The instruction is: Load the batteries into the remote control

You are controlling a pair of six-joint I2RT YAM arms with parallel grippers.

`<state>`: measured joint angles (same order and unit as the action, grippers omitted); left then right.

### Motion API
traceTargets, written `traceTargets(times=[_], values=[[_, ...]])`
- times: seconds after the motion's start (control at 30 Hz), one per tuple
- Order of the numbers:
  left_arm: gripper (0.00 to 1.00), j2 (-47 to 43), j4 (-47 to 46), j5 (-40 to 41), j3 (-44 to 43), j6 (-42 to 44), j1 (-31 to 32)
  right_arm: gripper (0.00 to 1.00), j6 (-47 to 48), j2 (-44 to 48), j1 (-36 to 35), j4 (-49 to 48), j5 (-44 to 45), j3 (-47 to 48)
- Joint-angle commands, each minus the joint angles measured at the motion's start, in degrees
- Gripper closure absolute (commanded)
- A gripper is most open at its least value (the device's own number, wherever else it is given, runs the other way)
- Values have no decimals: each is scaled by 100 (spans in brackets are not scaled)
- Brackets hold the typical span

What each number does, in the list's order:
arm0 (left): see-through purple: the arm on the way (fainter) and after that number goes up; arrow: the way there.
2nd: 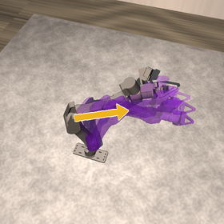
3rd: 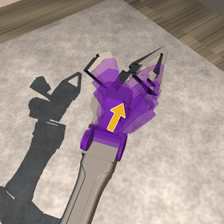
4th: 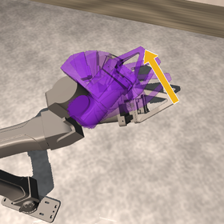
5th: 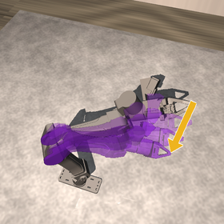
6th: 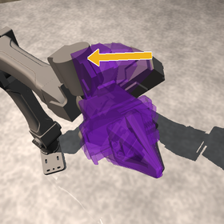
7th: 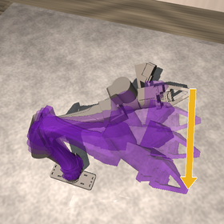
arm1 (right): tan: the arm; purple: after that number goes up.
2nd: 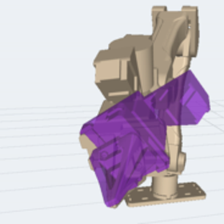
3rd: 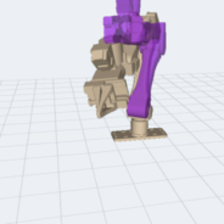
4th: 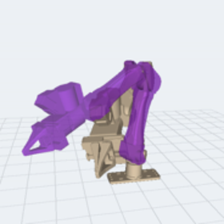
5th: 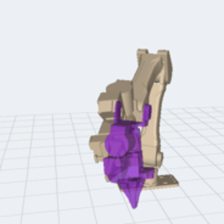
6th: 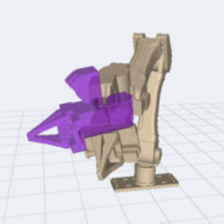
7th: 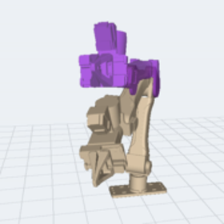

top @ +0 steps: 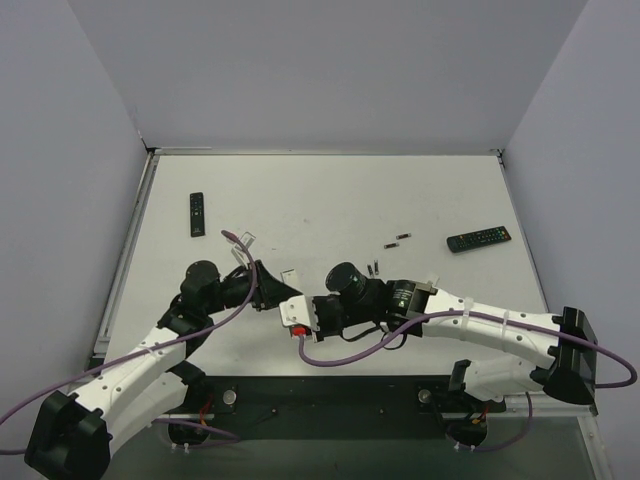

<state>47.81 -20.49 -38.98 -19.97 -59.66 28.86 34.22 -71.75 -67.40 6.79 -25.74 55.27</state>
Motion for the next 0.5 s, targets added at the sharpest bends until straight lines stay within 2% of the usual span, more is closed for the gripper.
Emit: traceTargets(times=[0.0, 0.17, 0.33, 0.47], values=[[100, -281, -588, 75, -596, -143, 23, 99, -72, -252, -142, 306, 209, 98], [100, -369, -289, 338, -386, 182, 23, 97, -554, -7, -186, 175, 499, 169], [100, -352, -656, 628, 53, 104, 14, 92, -1390, 512, -108, -396, 885, -50], [100, -421, -790, 1040, 326, 94, 14, 80, -2487, 863, 182, -942, 1332, -367]])
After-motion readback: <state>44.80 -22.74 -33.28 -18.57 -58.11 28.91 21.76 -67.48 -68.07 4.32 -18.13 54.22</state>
